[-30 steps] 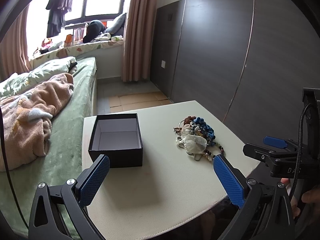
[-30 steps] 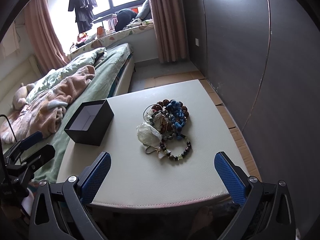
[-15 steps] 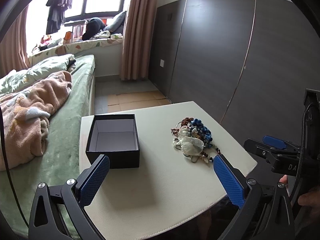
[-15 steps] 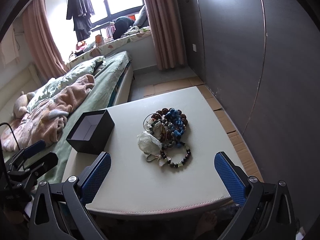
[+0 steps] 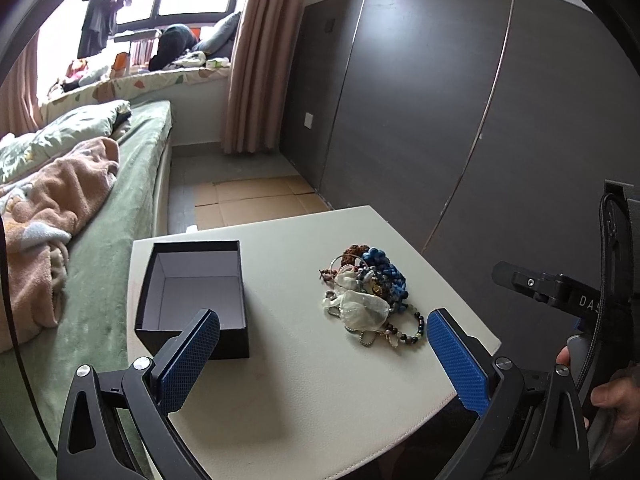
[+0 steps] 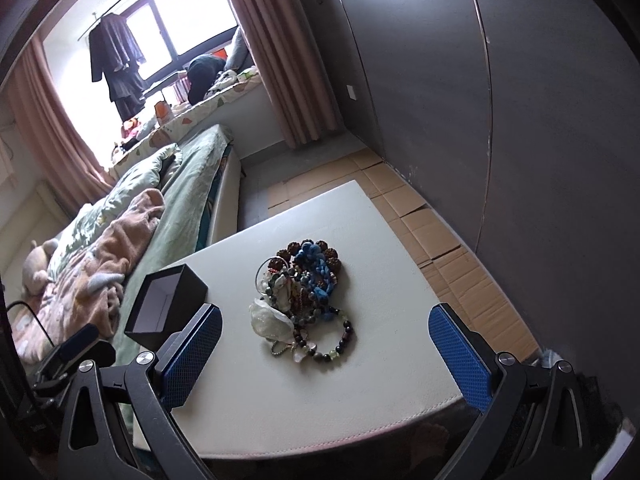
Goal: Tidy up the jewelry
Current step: 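Reach the left tool into the jewelry pile and grasp the white cloth pouch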
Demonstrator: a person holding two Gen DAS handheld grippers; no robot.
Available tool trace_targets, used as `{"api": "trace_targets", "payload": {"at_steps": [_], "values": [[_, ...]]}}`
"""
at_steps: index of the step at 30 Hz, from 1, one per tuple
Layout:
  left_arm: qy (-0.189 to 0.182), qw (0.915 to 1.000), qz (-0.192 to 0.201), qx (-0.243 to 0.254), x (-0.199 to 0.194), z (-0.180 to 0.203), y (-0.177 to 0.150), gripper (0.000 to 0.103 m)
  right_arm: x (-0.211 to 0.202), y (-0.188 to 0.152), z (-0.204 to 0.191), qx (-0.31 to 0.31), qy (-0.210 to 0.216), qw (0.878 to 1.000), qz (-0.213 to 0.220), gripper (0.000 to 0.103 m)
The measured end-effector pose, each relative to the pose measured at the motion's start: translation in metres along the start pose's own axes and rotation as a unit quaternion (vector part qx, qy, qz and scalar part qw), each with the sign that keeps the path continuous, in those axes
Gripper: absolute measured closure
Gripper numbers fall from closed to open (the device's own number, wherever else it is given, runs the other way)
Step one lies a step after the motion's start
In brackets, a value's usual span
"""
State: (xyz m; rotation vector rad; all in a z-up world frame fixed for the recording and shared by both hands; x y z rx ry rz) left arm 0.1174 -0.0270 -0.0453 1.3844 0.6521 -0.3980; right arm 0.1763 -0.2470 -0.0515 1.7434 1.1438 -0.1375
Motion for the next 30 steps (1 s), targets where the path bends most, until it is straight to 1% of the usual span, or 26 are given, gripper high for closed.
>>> {"api": "trace_targets", "payload": {"at_steps": [3,6,8,11,14,15,19,24,27,30], "values": [[-0.021,0.9997,-0.007,0.011,0.01,0.014,0.0,0.0,0.006,0.002,0.008,0.031,0.008,0.999,-0.003,0.0],[-0.027,0.9992,-0.017,0.023,0.019,0.029,-0.005,0.0,0.013,0.003,0.016,0.066,0.016,0.998,-0.007,0.0],[-0.036,0.9985,-0.03,0.028,0.029,0.037,-0.011,0.001,0.017,0.003,0.025,0.088,0.01,0.996,-0.013,0.0],[-0.042,0.9976,-0.047,0.028,0.045,0.045,-0.017,0.008,0.02,0.003,0.034,0.105,-0.005,0.994,-0.017,0.0],[-0.049,0.9967,-0.061,0.021,0.056,0.049,-0.019,0.015,0.021,0.005,0.041,0.121,-0.006,0.993,-0.017,0.0],[-0.051,0.9964,-0.065,0.02,0.06,0.05,-0.019,0.016,0.022,0.005,0.044,0.128,-0.006,0.992,-0.017,0.0],[-0.046,0.9958,-0.076,0.025,0.075,0.057,-0.021,0.016,0.026,0.005,0.057,0.153,-0.01,0.988,-0.021,0.0],[-0.047,0.994,-0.093,0.03,0.095,0.067,-0.027,0.016,0.029,0.011,0.061,0.159,-0.004,0.987,-0.022,0.0],[-0.043,0.9942,-0.092,0.037,0.102,0.072,-0.026,0.016,0.032,0.013,0.063,0.163,-0.002,0.986,-0.022,0.0],[-0.042,0.994,-0.092,0.042,0.111,0.079,-0.026,0.016,0.039,0.013,0.067,0.17,-0.002,0.985,-0.031,0.0]]}}
Point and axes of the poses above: each gripper's, at about its wrist camera, not at the fingertips, and x roughly the way its jaws point, z to its right, y to its top, the point moved 9 cm from there along x, roughly the way its jaws point, and after that the axes turned 14 degrees about y, right-handed, at the moved point
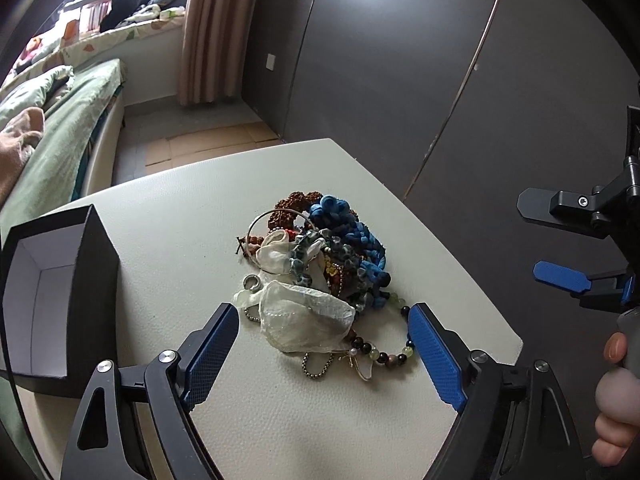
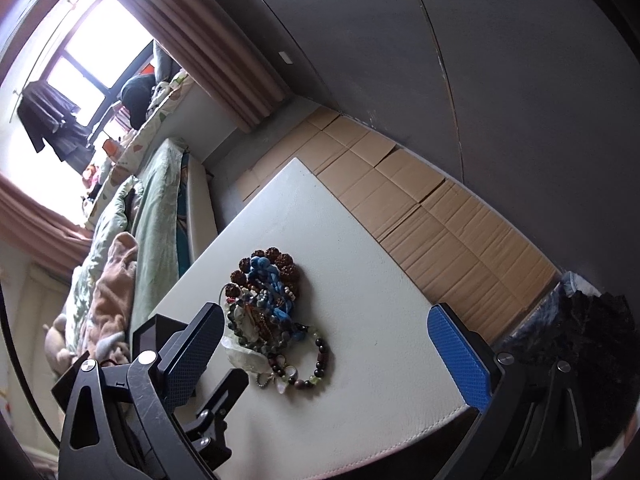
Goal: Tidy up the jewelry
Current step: 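Reach the left tool into the jewelry pile and grasp the white cloth pouch, then drop the white pouch into the black box with left tool while right tool grasps grey bead bracelet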
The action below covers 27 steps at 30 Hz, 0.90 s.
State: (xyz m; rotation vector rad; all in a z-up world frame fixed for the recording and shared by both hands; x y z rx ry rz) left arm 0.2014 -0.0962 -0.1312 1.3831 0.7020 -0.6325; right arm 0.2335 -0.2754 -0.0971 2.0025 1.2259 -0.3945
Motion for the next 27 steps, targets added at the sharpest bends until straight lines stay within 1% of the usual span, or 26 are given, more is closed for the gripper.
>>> {"api": "trace_targets", "payload": {"at_steps": [4,5,6,7,8,9,10,12,15,17,19,21,23,27], "values": [[0.006,1.0,-0.005,0.003,0.013,0.004,0.001,0.016,0.002,0.004,0.0,-0.002,0.005,1.0,0.0,0.0],[0.007,1.0,-0.005,0.003,0.015,0.005,0.001,0.021,0.002,0.004,0.0,-0.003,0.003,1.0,0.001,0.0],[0.008,0.9999,-0.006,0.005,0.018,0.006,0.001,0.03,0.003,0.004,0.002,-0.003,0.001,1.0,0.0,0.0],[0.011,0.9999,-0.007,0.006,0.02,0.006,0.0,0.035,0.005,0.004,0.004,0.0,-0.002,1.0,-0.003,0.0],[0.017,0.9998,-0.01,0.009,0.023,0.005,-0.001,0.049,0.006,0.003,0.007,0.004,-0.003,1.0,-0.007,0.0],[0.02,0.9996,-0.013,0.012,0.026,0.005,-0.002,0.067,0.008,0.002,0.009,0.009,-0.002,1.0,-0.01,0.0],[0.022,0.9995,-0.018,0.013,0.028,0.004,-0.004,0.076,0.009,0.003,0.011,0.014,-0.001,1.0,-0.013,0.0],[0.014,0.9997,-0.022,0.005,0.027,0.002,-0.005,0.09,0.012,0.001,0.013,0.018,0.0,1.0,-0.016,0.0],[0.004,0.9999,-0.013,-0.004,0.017,-0.002,-0.002,0.092,0.017,-0.001,0.013,0.014,0.001,1.0,-0.025,0.003],[0.002,0.9999,-0.006,-0.01,0.011,-0.005,0.002,0.092,0.021,-0.004,0.012,0.012,0.004,0.999,-0.033,0.012],[-0.006,0.9997,-0.006,-0.021,0.005,-0.009,0.004,0.092,0.027,-0.008,0.012,0.011,0.005,0.999,-0.044,0.018],[-0.014,0.9993,-0.014,-0.033,0.003,-0.013,0.004,0.092,0.032,-0.011,0.012,0.012,0.005,0.998,-0.053,0.018],[-0.021,0.9986,-0.031,-0.039,0.006,-0.016,0.002,0.092,0.035,-0.014,0.011,0.009,0.003,0.998,-0.059,0.019],[-0.009,0.9978,-0.053,-0.04,0.014,-0.022,-0.005,0.092,0.04,-0.018,0.01,0.002,-0.004,0.998,-0.068,0.018]]}}
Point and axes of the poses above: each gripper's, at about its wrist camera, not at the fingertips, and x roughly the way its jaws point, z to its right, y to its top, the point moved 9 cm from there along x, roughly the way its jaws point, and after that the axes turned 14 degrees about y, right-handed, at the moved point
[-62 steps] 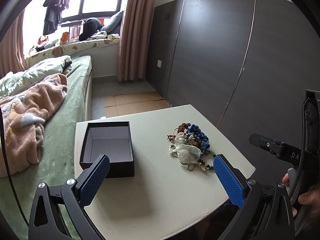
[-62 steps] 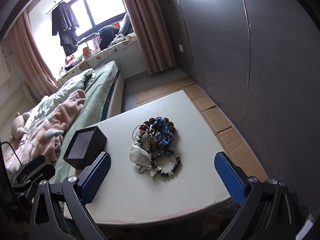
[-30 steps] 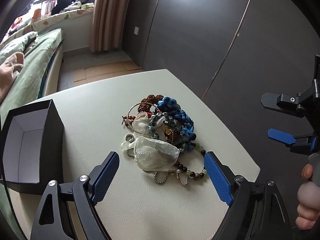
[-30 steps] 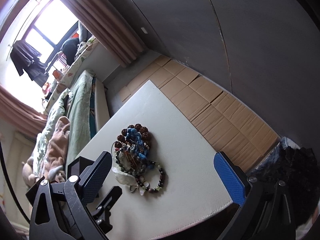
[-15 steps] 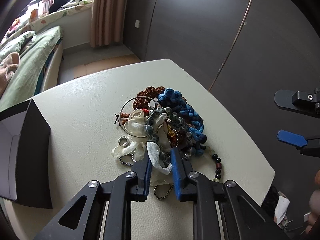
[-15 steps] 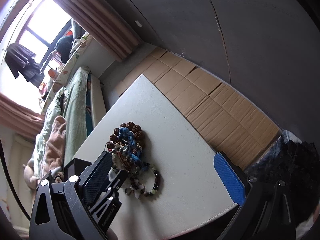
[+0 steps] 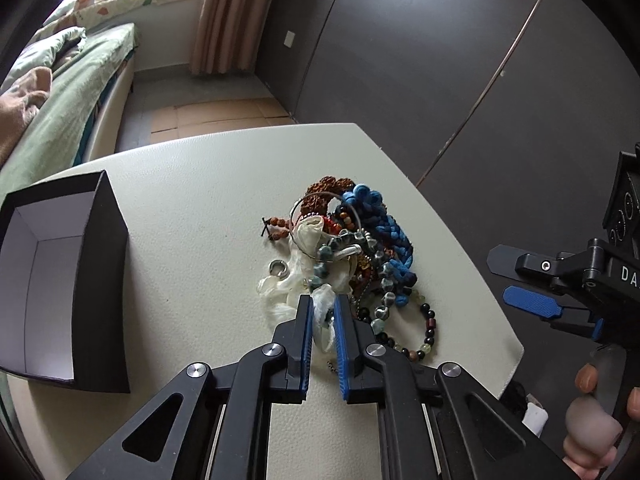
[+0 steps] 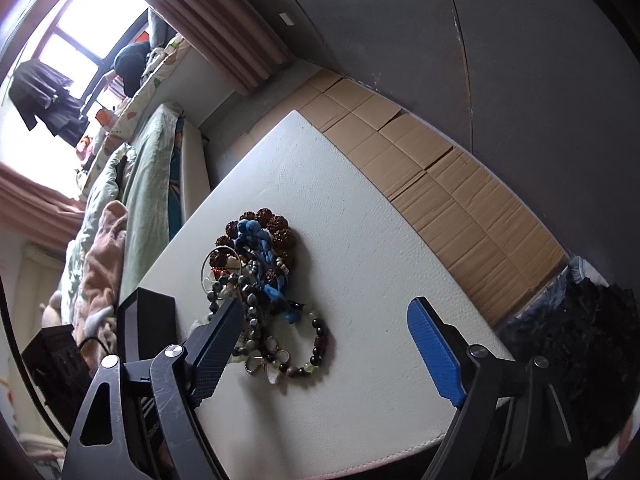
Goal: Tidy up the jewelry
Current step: 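Drop the white pouch into the black box with left tool while right tool grasps grey bead bracelet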
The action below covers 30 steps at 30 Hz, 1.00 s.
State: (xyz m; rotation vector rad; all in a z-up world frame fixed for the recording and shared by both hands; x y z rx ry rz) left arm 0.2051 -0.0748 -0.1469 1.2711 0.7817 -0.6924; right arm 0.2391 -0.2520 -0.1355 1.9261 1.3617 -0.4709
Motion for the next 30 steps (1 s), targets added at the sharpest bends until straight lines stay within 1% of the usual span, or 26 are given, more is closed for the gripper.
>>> {"api": "trace_targets", "payload": {"at_steps": [4,9,10,11,12,14,15,17,18,22,24,28,30], "values": [[-0.003,0.9998,-0.02,0.007,0.008,0.003,-0.009,0.092,0.005,-0.003,-0.002,-0.001,-0.001,1.0,-0.007,0.019],[0.007,0.9996,-0.011,0.025,0.011,0.003,-0.013,0.092,0.008,-0.004,-0.004,-0.01,-0.006,1.0,-0.013,0.019],[0.008,0.9996,-0.008,0.026,0.011,0.002,-0.012,0.094,0.008,-0.004,-0.004,-0.011,-0.008,1.0,-0.014,0.018],[0.012,0.9995,-0.007,0.028,0.009,0.003,-0.013,0.103,0.009,-0.004,-0.004,-0.012,-0.008,1.0,-0.015,0.018],[0.016,0.9995,-0.006,0.027,0.009,0.001,-0.013,0.103,0.01,-0.005,-0.004,-0.012,-0.007,1.0,-0.016,0.018],[0.013,0.9997,0.003,0.019,0.002,-0.002,-0.011,0.103,0.013,-0.005,-0.007,-0.014,0.003,1.0,-0.021,0.019],[0.009,0.9998,0.01,0.013,-0.004,-0.004,-0.007,0.103,0.014,-0.006,-0.01,-0.015,0.008,1.0,-0.023,0.02],[0.0,0.9997,0.023,0.004,-0.014,-0.008,0.0,0.103,0.02,-0.007,-0.013,-0.015,0.023,0.999,-0.032,0.036],[-0.004,0.9995,0.032,0.0,-0.021,-0.01,0.004,0.103,0.024,-0.008,-0.015,-0.013,0.032,0.999,-0.038,0.039],[-0.015,0.9985,0.051,-0.012,-0.037,-0.016,0.016,0.103,0.04,-0.015,-0.025,-0.004,0.065,0.996,-0.062,0.056],[-0.02,0.9979,0.06,-0.016,-0.045,-0.018,0.02,0.103,0.047,-0.018,-0.029,-0.005,0.071,0.995,-0.069,0.057],[-0.029,0.9964,0.076,-0.02,-0.058,-0.022,0.027,0.103,0.061,-0.022,-0.034,-0.008,0.062,0.995,-0.08,0.061],[-0.032,0.9955,0.086,-0.024,-0.064,-0.026,0.031,0.103,0.069,-0.023,-0.036,-0.008,0.059,0.994,-0.088,0.064]]}}
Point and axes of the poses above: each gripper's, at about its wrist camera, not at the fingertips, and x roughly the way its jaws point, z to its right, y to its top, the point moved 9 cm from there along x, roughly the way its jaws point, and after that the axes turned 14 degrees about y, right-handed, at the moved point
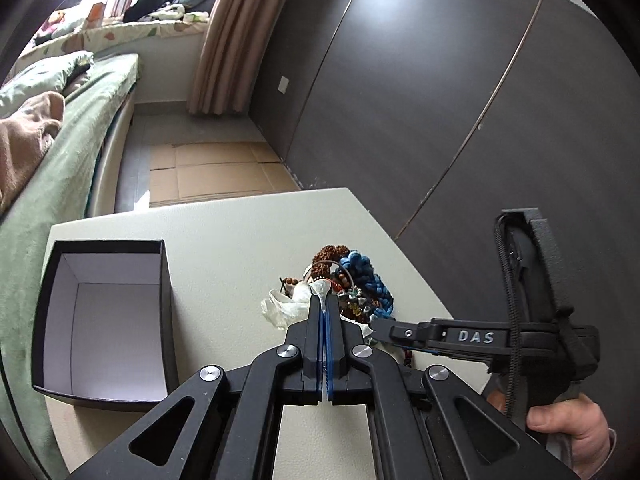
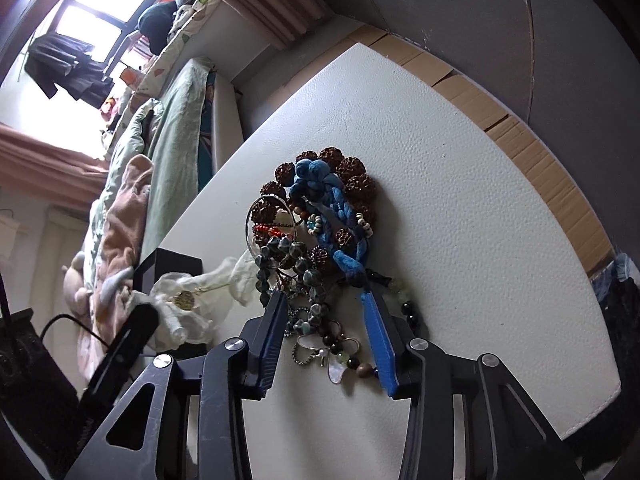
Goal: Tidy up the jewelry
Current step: 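Drop the white pouch into the black box with left tool while right tool grasps grey bead bracelet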
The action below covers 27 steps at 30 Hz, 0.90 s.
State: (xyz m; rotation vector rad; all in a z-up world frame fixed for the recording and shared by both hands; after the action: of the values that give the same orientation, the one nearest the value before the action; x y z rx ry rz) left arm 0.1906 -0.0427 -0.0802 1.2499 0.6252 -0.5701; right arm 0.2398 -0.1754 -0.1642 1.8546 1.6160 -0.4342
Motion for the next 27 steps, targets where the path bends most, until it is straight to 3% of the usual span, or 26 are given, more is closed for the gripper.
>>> {"api": "trace_targets", "payload": {"at_steps": [2,7,11,17,25,26,27], "values": [[-0.004,0.9999,0.007,-0.007,-0.005,-0.005,0.006,0.103,0.008,-0.001,-0.001,0.003,0.003,1.0,-0.008,0.07],[-0.013,0.9994,0.023,-0.022,-0.017,-0.019,0.021,0.103,0.023,0.0,-0.002,0.001,-0.008,1.0,-0.018,0.072],[-0.006,0.9986,0.042,-0.033,-0.029,-0.036,0.032,0.103,0.027,-0.001,-0.006,-0.008,-0.015,1.0,-0.015,0.091],[0.019,0.996,0.057,-0.066,-0.04,-0.076,0.044,0.103,0.01,0.008,-0.041,-0.063,0.016,0.997,0.028,0.091],[0.035,0.9933,0.048,-0.1,-0.042,-0.111,0.046,0.101,0.011,0.009,-0.071,-0.081,0.062,0.994,0.044,0.091],[0.037,0.9931,0.04,-0.104,-0.04,-0.113,0.045,0.097,0.012,0.009,-0.076,-0.082,0.069,0.993,0.046,0.091],[0.04,0.9928,0.033,-0.108,-0.037,-0.116,0.043,0.085,0.012,0.01,-0.079,-0.084,0.075,0.992,0.049,0.091]]}}
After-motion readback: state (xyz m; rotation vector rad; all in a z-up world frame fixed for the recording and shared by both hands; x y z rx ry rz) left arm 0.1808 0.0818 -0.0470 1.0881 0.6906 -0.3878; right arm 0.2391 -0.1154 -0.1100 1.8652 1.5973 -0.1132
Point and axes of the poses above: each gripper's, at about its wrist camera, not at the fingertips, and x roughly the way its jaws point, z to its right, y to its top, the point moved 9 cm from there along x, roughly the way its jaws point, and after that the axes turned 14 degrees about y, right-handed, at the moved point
